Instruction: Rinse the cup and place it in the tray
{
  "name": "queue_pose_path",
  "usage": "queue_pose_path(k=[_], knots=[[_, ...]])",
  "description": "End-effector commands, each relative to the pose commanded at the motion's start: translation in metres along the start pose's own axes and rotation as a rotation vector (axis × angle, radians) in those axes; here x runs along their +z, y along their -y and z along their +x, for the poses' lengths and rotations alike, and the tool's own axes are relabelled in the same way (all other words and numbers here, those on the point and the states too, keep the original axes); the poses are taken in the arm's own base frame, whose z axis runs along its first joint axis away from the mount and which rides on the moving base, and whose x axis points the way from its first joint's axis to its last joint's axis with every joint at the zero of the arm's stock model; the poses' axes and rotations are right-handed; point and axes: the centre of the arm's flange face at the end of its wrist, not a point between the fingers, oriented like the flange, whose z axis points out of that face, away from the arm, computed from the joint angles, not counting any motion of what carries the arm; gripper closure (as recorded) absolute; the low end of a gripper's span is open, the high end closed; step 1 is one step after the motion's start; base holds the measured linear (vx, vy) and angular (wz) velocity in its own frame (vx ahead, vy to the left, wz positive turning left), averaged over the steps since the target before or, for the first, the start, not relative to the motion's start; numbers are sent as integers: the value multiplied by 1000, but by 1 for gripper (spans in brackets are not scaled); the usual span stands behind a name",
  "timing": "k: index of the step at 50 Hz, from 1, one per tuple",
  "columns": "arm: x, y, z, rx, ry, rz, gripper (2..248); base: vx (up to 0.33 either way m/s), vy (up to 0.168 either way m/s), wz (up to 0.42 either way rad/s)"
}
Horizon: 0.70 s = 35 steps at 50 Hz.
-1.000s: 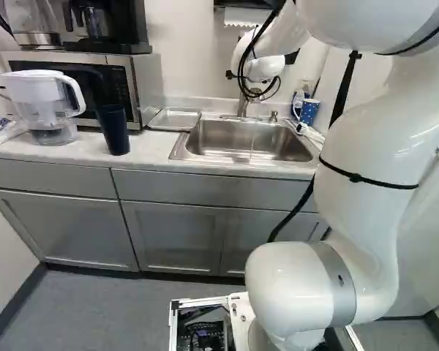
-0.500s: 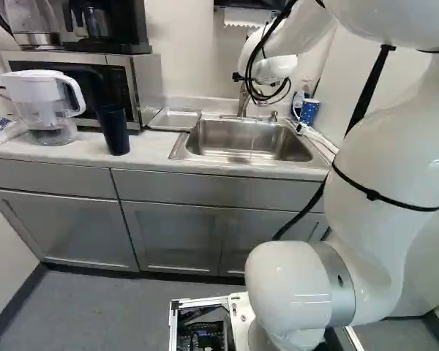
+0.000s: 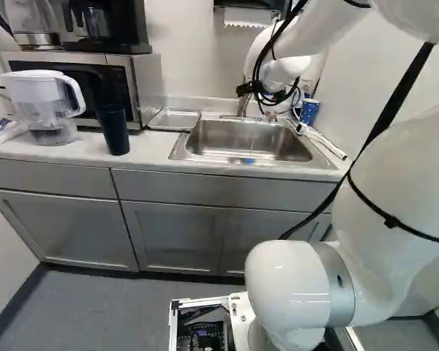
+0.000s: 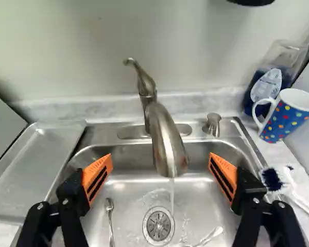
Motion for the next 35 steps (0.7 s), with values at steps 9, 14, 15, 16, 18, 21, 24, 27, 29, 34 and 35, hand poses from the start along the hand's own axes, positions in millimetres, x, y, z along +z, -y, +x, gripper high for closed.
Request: queue_pose_path(k=[9,14,15,16,18,21,24,27,29,34,35], knots=[[-16,-4,-18,4,91,-6,3,0,0,0],[-24,-6,-28,6,141,-9,3,0,0,0],[-25,-6,-29,7,151,-9,3,0,0,0],[-26,-6,-31,7,161,-10,3,0,0,0],[-29,-7,-35,7,181,-10,3,0,0,0],[-32,-7,-39,8,212,-11,3,0,0,0],[-34,-7,-42,8,243,-11,3,0,0,0],[-34,-7,-45,9,275,-10,3,0,0,0],[-35,-7,-47,9,296,-10,3,0,0,0],[-36,-7,-51,9,348,-10,3,0,0,0],[-37,-7,-52,9,359,-10,3,0,0,0]])
